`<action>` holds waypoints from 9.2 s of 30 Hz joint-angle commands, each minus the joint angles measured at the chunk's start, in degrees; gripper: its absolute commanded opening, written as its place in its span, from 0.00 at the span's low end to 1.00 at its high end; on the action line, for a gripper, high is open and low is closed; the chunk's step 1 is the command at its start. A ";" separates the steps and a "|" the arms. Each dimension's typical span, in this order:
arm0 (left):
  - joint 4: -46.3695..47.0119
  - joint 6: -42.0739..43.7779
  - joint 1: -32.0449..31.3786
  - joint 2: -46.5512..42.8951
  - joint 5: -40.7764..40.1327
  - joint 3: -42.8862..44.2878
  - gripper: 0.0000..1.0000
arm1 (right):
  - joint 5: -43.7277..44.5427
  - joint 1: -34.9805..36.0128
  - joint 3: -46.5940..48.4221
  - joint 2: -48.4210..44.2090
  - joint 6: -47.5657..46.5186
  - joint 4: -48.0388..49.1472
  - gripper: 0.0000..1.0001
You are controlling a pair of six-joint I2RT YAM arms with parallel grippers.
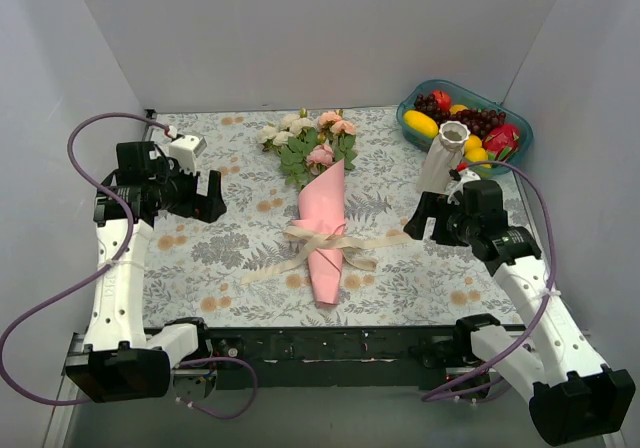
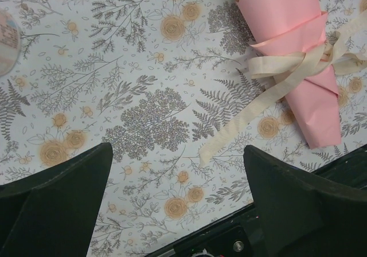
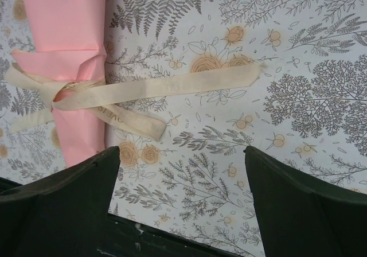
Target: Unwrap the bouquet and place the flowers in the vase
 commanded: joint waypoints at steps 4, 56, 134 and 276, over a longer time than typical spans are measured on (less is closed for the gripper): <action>-0.68 -0.72 -1.08 1.72 -2.07 -1.34 0.98 | 6.15 0.41 0.61 8.11 -0.12 -1.27 0.97; 36.14 2.71 -40.11 13.77 -9.20 -28.31 0.98 | 27.06 13.86 -0.63 27.54 21.51 14.99 0.78; 40.28 8.78 -43.01 11.13 -17.10 -29.20 0.00 | 43.31 19.49 6.32 41.43 29.94 0.67 0.01; 35.70 9.74 -41.25 11.84 -20.27 -26.12 0.04 | 29.35 44.45 -13.55 31.14 -43.36 57.70 0.36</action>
